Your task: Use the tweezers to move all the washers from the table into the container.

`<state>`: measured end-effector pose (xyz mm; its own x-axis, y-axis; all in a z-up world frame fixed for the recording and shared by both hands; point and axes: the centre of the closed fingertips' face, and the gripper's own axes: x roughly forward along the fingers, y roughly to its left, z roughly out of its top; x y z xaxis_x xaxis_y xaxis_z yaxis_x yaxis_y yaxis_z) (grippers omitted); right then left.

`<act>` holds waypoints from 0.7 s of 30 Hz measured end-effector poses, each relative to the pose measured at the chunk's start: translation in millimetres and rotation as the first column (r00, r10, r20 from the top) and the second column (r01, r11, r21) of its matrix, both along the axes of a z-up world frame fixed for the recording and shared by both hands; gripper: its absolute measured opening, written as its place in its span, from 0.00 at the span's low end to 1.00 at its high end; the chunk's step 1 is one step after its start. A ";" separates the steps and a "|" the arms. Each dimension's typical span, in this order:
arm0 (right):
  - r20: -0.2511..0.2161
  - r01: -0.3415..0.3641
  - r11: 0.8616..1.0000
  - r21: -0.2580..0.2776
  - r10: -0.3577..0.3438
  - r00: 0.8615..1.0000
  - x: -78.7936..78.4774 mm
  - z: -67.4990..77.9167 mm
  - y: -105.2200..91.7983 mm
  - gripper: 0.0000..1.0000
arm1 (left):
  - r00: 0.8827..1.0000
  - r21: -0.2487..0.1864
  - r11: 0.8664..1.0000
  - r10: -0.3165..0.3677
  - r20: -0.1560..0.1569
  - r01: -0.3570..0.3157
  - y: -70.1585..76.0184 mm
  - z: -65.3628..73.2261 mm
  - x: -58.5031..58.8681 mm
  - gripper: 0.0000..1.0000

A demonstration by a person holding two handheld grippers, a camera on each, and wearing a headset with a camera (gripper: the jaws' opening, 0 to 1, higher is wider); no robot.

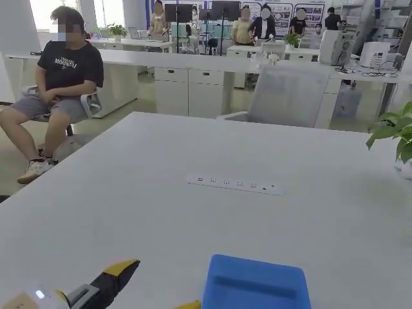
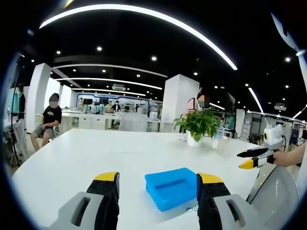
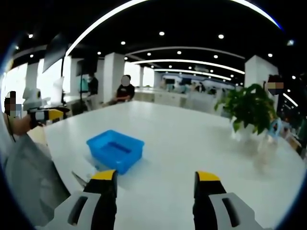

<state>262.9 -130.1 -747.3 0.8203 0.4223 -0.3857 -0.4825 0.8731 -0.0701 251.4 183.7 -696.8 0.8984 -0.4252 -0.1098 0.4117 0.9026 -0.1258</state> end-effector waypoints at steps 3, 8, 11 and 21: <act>-0.010 -0.003 1.000 0.007 0.003 1.000 -0.3 -1.7 -0.6 0.62 | 1.000 -0.030 0.999 -0.023 0.020 0.023 -5.1 6.1 -1.9 0.67; -0.046 -0.003 1.000 -0.013 0.002 0.999 -2.6 -4.7 -1.7 0.60 | 0.998 -0.021 0.998 -0.058 -0.018 0.058 -11.4 0.4 -3.9 0.64; -0.102 -0.040 0.999 0.005 0.041 0.994 -6.1 -7.0 3.3 0.54 | 0.991 -0.025 0.995 -0.097 -0.088 0.095 -16.3 -9.8 -3.3 0.62; -0.129 -0.288 0.957 0.035 0.290 0.948 -3.6 7.2 60.7 0.30 | 0.937 0.005 0.967 -0.245 -0.248 0.254 -38.2 -31.2 -6.2 0.42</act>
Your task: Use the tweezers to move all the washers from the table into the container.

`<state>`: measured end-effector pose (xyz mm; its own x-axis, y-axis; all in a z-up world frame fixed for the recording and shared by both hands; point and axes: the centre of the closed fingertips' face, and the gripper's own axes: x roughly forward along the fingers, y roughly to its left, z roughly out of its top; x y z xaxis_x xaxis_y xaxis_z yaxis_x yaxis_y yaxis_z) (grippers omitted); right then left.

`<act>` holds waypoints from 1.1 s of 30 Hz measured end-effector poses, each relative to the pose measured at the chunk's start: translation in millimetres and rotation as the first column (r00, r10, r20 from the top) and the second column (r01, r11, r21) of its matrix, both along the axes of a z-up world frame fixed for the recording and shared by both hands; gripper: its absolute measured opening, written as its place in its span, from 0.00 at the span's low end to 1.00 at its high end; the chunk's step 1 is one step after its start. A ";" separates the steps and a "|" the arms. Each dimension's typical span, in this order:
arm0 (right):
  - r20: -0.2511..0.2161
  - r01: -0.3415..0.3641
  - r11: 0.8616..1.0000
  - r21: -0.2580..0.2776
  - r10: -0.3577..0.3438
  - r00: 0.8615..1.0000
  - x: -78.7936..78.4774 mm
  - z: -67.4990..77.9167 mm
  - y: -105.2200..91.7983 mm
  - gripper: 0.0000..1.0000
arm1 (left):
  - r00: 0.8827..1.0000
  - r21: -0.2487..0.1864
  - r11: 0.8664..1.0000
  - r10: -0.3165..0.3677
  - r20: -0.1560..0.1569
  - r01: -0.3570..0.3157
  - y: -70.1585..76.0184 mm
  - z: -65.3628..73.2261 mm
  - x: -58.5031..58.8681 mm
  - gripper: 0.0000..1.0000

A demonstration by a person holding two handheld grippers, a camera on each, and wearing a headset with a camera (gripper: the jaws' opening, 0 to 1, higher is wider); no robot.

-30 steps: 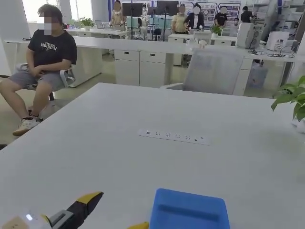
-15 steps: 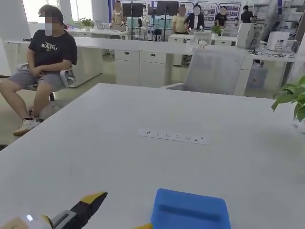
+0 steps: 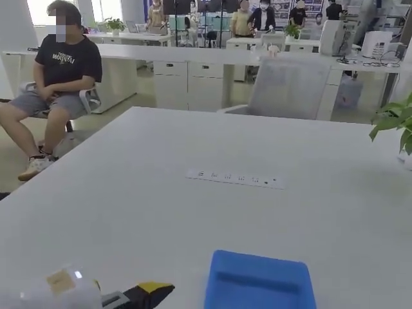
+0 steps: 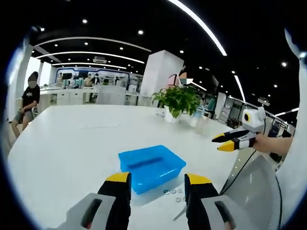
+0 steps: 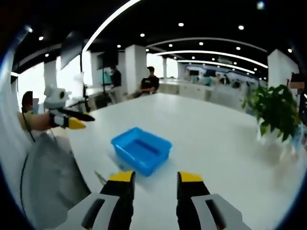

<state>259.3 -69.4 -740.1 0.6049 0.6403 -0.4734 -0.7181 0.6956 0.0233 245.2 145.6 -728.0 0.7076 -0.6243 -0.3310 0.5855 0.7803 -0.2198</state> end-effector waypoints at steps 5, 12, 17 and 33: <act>-0.031 -0.131 0.991 -0.024 0.130 0.991 -7.2 -13.9 36.4 0.21 | 0.994 0.007 0.998 -0.069 -0.085 0.069 -9.9 -13.1 -5.0 0.28; -0.105 -0.253 0.966 -0.045 0.248 0.963 -18.2 -46.2 74.5 0.18 | 0.981 0.034 0.993 -0.107 -0.163 0.114 -15.9 -38.0 -5.8 0.24; -0.156 -0.317 0.948 -0.032 0.308 0.939 -16.0 -65.5 93.6 0.16 | 0.968 0.054 0.986 -0.142 -0.205 0.157 -19.5 -53.1 -10.3 0.25; -0.220 -0.450 0.886 -0.108 0.420 0.880 -32.3 -91.3 118.6 0.13 | 0.913 0.130 0.944 -0.249 -0.324 0.304 -22.5 -92.7 -33.2 0.27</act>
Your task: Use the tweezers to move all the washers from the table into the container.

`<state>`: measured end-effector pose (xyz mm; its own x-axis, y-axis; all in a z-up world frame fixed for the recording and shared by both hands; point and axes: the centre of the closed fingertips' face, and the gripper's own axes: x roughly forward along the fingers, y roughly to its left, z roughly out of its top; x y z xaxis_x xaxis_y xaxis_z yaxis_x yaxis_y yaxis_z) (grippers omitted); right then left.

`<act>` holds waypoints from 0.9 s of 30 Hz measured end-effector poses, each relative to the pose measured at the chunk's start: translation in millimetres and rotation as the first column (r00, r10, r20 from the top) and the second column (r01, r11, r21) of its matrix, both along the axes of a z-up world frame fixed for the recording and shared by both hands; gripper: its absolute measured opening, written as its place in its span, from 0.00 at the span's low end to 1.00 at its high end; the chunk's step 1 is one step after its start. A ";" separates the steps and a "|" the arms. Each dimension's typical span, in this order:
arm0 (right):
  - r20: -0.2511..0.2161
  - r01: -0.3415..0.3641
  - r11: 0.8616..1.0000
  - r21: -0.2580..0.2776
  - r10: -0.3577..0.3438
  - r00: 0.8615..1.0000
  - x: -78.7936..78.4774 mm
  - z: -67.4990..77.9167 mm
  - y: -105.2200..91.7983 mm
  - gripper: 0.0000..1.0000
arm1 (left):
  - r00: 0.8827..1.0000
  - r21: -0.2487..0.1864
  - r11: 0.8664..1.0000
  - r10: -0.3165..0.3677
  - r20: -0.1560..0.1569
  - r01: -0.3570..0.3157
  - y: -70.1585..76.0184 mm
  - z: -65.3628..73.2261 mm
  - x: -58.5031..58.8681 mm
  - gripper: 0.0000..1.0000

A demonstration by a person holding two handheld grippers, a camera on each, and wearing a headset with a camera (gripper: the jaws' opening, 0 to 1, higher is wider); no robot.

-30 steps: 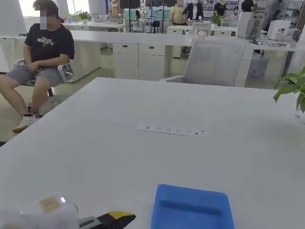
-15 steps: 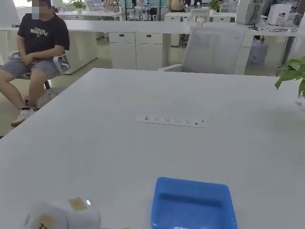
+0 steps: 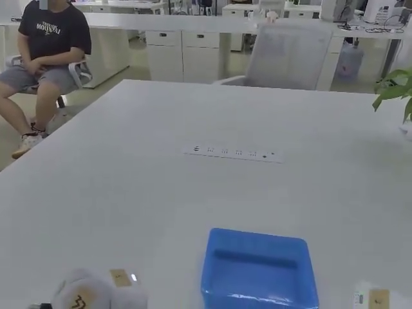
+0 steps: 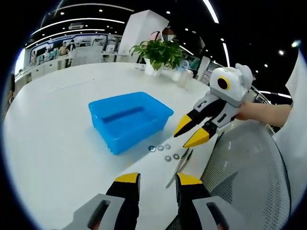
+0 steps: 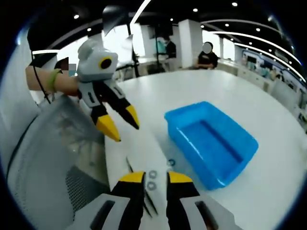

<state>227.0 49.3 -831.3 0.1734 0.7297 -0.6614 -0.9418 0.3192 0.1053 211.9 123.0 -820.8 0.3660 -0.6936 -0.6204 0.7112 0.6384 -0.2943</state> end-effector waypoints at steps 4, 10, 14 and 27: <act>0.003 -0.056 0.997 -0.053 0.056 0.998 -10.8 -8.7 -1.2 0.12 | 0.997 0.042 0.996 -0.073 -0.021 0.074 -5.0 -9.3 -10.3 0.25; 0.014 -0.127 0.984 -0.128 0.129 0.991 -19.6 -18.0 -6.5 0.11 | 0.984 0.126 0.976 -0.178 -0.011 0.178 -15.0 -18.6 -18.4 0.20; 0.021 -0.151 0.976 -0.155 0.156 0.987 -21.3 -20.5 -10.4 0.09 | 0.978 0.138 0.969 -0.208 -0.011 0.207 -22.2 -19.0 -19.3 0.17; 0.038 -0.194 0.955 -0.224 0.207 0.978 -28.9 -28.4 -20.8 0.09 | 0.926 0.299 0.887 -0.376 0.021 0.353 -28.1 -35.0 -24.2 0.13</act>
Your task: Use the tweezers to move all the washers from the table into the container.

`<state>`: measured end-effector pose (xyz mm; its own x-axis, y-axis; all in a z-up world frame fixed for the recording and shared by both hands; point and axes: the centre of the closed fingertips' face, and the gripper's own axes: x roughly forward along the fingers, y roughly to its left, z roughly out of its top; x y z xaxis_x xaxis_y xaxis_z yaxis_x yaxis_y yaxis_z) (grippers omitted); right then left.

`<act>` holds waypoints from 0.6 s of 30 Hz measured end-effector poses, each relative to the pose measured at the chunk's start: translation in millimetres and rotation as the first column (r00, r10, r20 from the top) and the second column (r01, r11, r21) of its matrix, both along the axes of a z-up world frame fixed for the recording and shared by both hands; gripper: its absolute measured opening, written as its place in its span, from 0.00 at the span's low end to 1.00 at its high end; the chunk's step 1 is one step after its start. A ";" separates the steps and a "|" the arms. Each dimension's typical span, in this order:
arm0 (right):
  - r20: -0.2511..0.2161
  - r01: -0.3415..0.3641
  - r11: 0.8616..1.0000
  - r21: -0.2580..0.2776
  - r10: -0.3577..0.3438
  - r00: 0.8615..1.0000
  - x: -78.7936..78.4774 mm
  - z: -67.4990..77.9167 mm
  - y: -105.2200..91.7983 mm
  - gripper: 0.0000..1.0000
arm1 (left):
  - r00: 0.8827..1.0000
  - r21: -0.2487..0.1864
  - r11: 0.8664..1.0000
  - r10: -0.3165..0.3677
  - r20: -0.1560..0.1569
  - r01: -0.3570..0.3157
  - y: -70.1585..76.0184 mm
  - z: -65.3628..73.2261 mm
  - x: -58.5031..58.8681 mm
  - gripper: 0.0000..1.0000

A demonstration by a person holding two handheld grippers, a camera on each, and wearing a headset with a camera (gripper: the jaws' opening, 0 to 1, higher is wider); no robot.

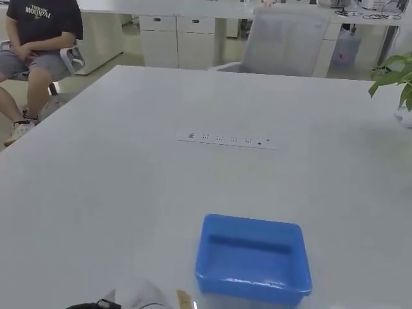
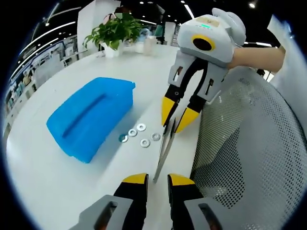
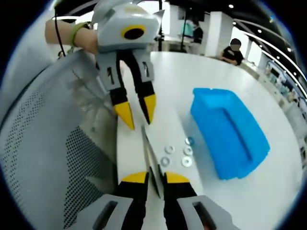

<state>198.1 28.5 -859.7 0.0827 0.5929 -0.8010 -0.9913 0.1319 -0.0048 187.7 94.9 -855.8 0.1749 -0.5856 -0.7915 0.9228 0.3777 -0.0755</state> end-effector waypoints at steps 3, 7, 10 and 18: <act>0.003 -0.005 1.000 -0.007 0.005 1.000 -1.2 -1.7 0.5 0.09 | 0.998 0.045 0.997 -0.059 0.032 0.058 -1.9 -5.0 0.3 0.14; 0.011 -0.021 0.999 -0.029 0.021 1.000 -2.7 -6.6 0.5 0.09 | 0.995 0.083 0.992 -0.094 0.039 0.091 -3.2 -8.7 1.5 0.08; 0.019 -0.033 0.999 -0.041 0.034 0.999 -3.5 -9.6 0.2 0.08 | 0.986 0.123 0.982 -0.153 0.072 0.144 -2.4 -8.5 5.4 0.03; 0.030 -0.041 0.998 -0.054 0.043 0.999 -3.6 -10.5 1.1 0.07 | 0.980 0.132 0.977 -0.179 0.086 0.167 -4.5 -8.1 5.5 0.00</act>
